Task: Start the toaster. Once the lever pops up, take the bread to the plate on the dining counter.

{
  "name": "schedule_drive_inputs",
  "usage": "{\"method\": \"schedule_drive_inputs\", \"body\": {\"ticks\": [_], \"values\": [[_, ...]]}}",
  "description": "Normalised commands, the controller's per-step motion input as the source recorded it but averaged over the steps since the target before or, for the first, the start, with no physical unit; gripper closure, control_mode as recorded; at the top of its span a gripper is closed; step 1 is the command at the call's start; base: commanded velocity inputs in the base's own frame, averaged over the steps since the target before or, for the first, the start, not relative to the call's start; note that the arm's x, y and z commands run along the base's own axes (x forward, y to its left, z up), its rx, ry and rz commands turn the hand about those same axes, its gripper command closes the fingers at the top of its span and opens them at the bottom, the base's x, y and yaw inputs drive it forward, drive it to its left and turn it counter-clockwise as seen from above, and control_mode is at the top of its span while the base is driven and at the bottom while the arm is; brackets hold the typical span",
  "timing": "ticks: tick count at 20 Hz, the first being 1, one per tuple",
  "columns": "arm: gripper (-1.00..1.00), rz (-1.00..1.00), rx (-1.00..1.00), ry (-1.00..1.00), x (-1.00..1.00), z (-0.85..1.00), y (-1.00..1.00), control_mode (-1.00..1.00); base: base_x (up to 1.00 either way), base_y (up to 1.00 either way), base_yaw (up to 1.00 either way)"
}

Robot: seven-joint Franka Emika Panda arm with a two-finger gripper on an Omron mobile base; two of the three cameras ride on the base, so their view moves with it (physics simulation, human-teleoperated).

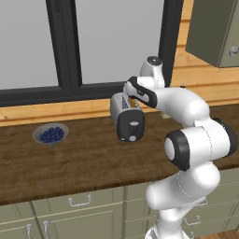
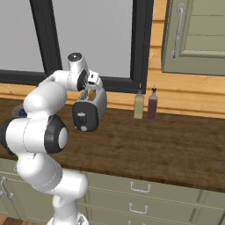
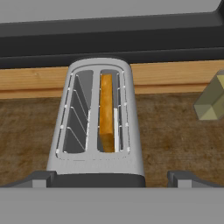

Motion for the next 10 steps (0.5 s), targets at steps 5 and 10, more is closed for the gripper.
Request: {"method": "schedule_drive_inputs", "body": {"ticks": [5, 10], "values": [[-1.00, 0.00, 0.00, 0.00, 0.00, 0.00, 0.00, -1.00, 0.00, 0.00, 0.00], [-1.00, 0.00, 0.00, 0.00, 0.00, 0.00, 0.00, -1.00, 0.00, 0.00, 0.00]]}}
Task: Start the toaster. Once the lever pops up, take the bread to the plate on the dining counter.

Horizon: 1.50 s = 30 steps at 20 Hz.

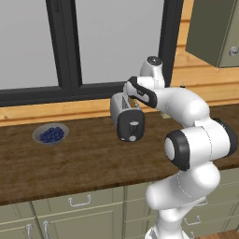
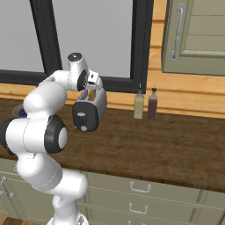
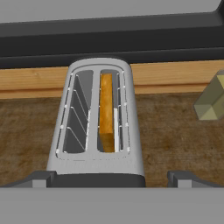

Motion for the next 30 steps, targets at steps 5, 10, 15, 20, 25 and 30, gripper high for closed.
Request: {"method": "schedule_drive_inputs", "body": {"ticks": [5, 10, 15, 20, 25, 30], "values": [[-1.00, 0.00, 0.00, 0.00, 0.00, 0.00, 0.00, -1.00, 0.00, 0.00, 0.00], [-1.00, 0.00, 0.00, 0.00, 0.00, 0.00, 0.00, -1.00, 0.00, 0.00, 0.00], [-1.00, 0.00, 0.00, 0.00, 0.00, 0.00, 0.00, -1.00, 0.00, 0.00, 0.00], [-1.00, 0.00, 0.00, 0.00, 0.00, -0.04, 0.00, -1.00, 0.00, 0.00, 0.00], [-1.00, 0.00, -0.02, 0.00, 0.00, -0.15, 0.00, -1.00, 0.00, 0.00, 0.00], [-1.00, 0.00, -0.04, 0.00, 0.00, -0.18, 0.01, -1.00, 0.00, 0.00, 0.00]]}}
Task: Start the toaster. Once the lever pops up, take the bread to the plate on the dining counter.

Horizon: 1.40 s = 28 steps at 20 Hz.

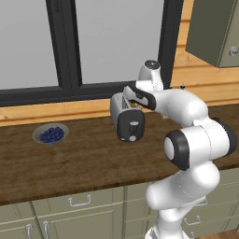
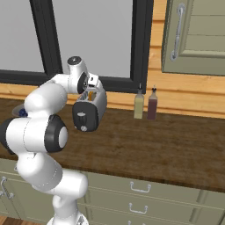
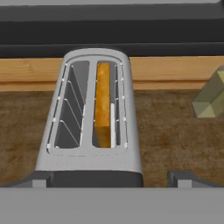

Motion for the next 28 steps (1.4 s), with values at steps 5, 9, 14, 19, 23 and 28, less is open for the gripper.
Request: {"method": "schedule_drive_inputs", "body": {"ticks": [5, 9, 14, 19, 23, 28], "values": [[-1.00, 0.00, -0.02, 0.00, 0.00, -0.18, 0.04, -1.00, 0.00, 0.00, 0.00], [-1.00, 0.00, 0.00, -0.03, 0.00, -0.17, 0.04, -1.00, 0.00, 0.00, 0.00], [-1.00, 0.00, 0.00, -0.05, 0.06, -0.10, 0.00, -1.00, 0.00, 0.00, 0.00], [-1.00, 0.00, 0.00, -0.07, 0.08, 0.00, 0.00, -1.00, 0.00, 0.00, 0.00], [-1.00, 0.00, 0.00, -0.05, 0.11, 0.00, 0.00, -1.00, 0.00, 0.00, 0.00], [-1.00, 0.00, 0.00, -0.03, 0.15, 0.00, 0.00, -1.00, 0.00, 0.00, 0.00]]}}
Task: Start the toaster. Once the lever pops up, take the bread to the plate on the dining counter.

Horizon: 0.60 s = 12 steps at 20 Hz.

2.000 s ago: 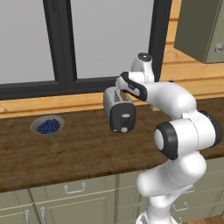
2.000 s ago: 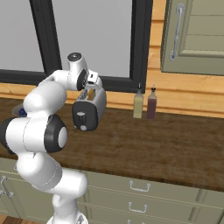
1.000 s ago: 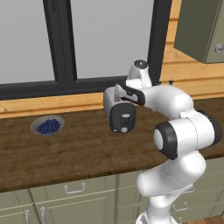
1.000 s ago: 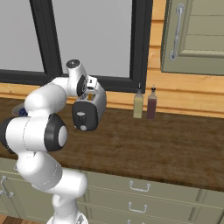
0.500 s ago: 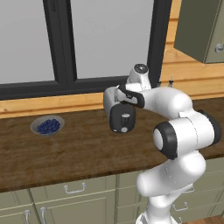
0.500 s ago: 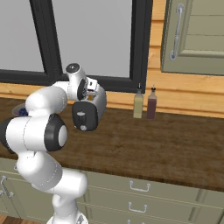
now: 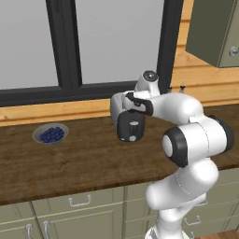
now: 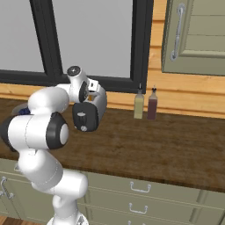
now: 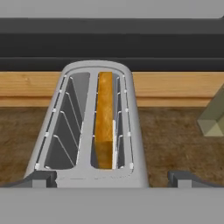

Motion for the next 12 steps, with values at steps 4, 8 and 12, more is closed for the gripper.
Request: {"method": "schedule_drive_inputs", "body": {"ticks": [4, 8, 12], "values": [[-1.00, 0.00, 0.00, 0.00, 0.26, 0.00, 0.01, -1.00, 0.00, 0.00, 0.00], [-1.00, 0.00, 0.00, 0.00, 0.31, 0.00, 0.05, -1.00, 0.00, 0.00, 0.00], [-1.00, 0.00, 0.00, 0.00, 0.28, 0.00, 0.08, -1.00, 0.00, 0.00, 0.00]]}}
